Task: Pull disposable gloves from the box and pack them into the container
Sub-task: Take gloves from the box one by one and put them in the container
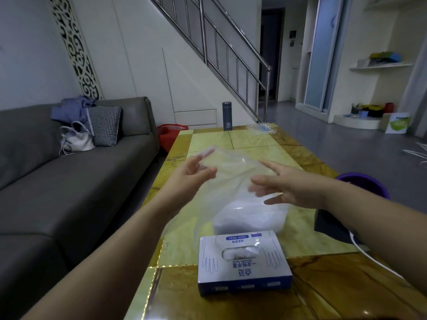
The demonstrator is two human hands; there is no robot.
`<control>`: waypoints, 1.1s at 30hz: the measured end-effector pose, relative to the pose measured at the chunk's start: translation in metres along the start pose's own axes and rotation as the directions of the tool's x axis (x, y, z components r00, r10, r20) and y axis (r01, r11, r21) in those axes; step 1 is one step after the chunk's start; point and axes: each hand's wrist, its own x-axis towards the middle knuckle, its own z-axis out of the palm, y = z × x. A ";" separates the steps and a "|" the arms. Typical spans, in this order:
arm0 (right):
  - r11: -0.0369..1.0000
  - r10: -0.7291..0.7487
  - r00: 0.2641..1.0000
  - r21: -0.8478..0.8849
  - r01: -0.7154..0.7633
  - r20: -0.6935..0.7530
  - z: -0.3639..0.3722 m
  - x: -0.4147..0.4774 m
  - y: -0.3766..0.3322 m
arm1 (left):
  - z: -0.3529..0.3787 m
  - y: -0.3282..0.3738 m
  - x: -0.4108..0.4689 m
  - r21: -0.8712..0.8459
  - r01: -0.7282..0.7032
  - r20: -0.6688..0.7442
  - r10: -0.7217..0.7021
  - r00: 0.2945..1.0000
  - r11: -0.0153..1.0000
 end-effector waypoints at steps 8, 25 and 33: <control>0.897 -0.438 0.865 -0.047 0.441 -0.245 0.006 0.023 -0.009 | -0.004 0.001 0.031 0.047 0.017 -0.006 -0.017 1.000 0.999; 0.792 -0.015 0.966 -0.592 -0.145 -0.257 -0.039 0.101 0.045 | -0.010 -0.068 0.101 0.583 0.187 -0.458 0.129 0.880 0.790; 0.481 0.082 0.970 -0.843 -0.239 -0.229 -0.034 0.120 0.061 | 0.054 -0.066 0.093 0.891 -0.421 0.445 -0.150 0.883 0.171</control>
